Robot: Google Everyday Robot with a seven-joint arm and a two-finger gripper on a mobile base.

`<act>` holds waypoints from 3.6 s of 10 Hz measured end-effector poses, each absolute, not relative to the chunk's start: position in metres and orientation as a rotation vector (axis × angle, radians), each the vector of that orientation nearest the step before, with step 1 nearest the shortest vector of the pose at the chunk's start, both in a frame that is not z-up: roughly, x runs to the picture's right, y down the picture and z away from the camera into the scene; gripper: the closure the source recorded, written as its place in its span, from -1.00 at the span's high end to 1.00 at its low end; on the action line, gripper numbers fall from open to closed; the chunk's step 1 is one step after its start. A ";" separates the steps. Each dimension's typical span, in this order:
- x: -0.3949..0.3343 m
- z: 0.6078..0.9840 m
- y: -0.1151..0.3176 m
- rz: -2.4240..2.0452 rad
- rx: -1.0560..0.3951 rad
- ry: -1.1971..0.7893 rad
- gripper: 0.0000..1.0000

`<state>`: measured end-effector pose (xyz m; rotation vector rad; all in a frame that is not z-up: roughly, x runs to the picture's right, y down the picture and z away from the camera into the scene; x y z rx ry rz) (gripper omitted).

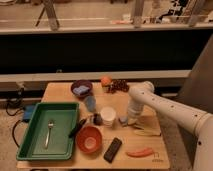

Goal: Wipe table surface with towel

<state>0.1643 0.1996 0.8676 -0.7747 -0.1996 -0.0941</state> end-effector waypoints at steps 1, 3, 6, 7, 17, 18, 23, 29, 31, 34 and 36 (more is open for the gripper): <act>0.187 0.866 0.200 -0.070 -0.773 -0.180 -1.00; 0.238 0.863 0.199 -0.001 -0.757 -0.138 -1.00; 0.276 0.872 0.192 0.106 -0.733 -0.091 -1.00; 0.280 0.880 0.185 0.127 -0.723 -0.088 -1.00; 0.189 0.946 0.115 0.023 -0.642 -0.196 -1.00; 0.173 0.944 0.118 -0.007 -0.645 -0.230 -1.00; 0.138 0.887 0.166 -0.133 -0.709 -0.300 -1.00; 0.219 0.846 0.193 -0.110 -0.761 -0.177 -1.00; 0.235 0.856 0.189 -0.075 -0.756 -0.139 -1.00; 0.238 0.884 0.158 -0.056 -0.712 -0.130 -1.00; 0.235 0.901 0.136 -0.054 -0.683 -0.136 -1.00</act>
